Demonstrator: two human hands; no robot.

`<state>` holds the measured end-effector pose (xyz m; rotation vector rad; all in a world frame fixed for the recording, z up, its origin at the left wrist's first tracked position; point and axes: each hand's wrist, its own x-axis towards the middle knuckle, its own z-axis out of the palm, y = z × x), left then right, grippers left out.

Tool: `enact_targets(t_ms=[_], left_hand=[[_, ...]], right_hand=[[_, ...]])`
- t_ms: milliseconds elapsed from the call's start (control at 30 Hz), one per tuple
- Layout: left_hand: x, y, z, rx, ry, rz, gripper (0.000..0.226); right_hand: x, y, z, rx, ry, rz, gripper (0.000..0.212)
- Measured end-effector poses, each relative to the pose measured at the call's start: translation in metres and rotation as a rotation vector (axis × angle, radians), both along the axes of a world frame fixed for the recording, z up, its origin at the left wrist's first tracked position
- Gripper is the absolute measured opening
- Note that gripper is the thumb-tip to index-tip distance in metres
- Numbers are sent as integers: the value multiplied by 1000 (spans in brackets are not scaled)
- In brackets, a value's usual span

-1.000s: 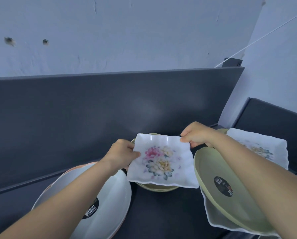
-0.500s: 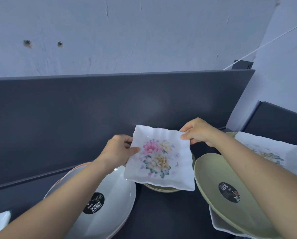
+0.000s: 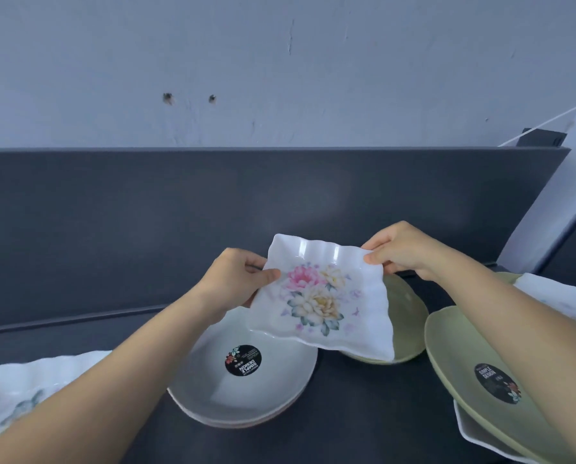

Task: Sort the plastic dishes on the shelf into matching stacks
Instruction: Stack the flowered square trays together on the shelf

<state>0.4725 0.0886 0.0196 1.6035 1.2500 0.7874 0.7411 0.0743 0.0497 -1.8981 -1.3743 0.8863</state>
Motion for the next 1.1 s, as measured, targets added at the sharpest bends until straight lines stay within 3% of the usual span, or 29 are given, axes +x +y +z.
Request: enact_targets(t_ms=[567, 833, 933, 1100], left_hand=[[-205, -75, 11, 25, 57, 281, 7], [-281, -97, -9, 70, 297, 369, 6], [-296, -103, -25, 95, 482, 389, 22], [-314, -107, -45, 104, 545, 419, 27]], right_hand=[[-207, -1, 1, 32, 27, 296, 21], [-290, -16, -18, 10, -34, 359, 22], [-311, -22, -31, 8, -90, 363, 25], [-337, -26, -51, 23, -188, 327, 24]])
